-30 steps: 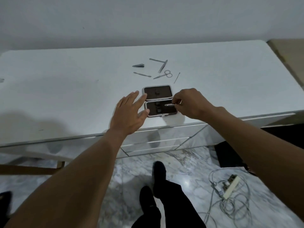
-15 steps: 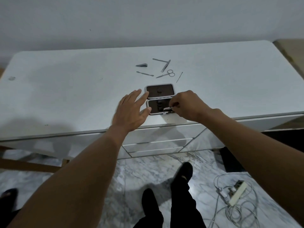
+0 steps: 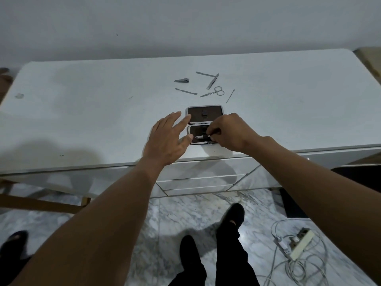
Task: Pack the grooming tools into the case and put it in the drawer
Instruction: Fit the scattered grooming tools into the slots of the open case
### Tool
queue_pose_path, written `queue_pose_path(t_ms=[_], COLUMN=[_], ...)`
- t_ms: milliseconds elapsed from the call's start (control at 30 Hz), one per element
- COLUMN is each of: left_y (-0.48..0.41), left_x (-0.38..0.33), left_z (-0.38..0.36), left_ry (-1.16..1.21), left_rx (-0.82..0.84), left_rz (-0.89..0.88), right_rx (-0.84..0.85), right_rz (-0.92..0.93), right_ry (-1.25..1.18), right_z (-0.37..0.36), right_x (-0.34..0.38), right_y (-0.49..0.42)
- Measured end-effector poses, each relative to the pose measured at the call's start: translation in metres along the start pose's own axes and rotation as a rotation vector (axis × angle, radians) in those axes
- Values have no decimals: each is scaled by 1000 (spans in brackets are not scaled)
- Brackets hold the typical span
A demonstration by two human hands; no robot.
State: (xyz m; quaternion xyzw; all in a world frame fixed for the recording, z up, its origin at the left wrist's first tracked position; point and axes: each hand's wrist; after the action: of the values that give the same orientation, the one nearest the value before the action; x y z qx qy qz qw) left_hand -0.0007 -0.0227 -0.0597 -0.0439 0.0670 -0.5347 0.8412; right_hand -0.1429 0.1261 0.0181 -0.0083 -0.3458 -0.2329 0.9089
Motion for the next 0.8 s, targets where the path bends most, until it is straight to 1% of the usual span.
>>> queue_pose_path(t_ms=[367, 500, 633, 800], left_y=[0, 0, 1, 0], left_x=[-1, -1, -3, -1], left_z=[2, 4, 6, 6], left_ry=[35, 44, 54, 56], left_rx=[21, 24, 32, 12], left_rz=[20, 18, 22, 17], right_rx=[-9, -84, -193, -164], right_rz=[-15, -12, -32, -58], right_ry=[-9, 5, 9, 58], right_z=[-2, 8, 21, 25], right_x=[-1, 3, 12, 21], right_y=[1, -4, -34, -98])
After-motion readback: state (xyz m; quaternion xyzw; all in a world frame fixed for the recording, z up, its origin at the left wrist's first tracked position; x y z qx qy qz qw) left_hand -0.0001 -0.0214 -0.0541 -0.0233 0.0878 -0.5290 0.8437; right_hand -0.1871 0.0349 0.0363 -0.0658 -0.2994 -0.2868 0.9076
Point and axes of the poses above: each hand's wrist, its own y-axis away from the middle knuckle, its own z-axis out of the back of the hand, x = y × z, and after that the axes turned 15 degrees about -y, right-handed
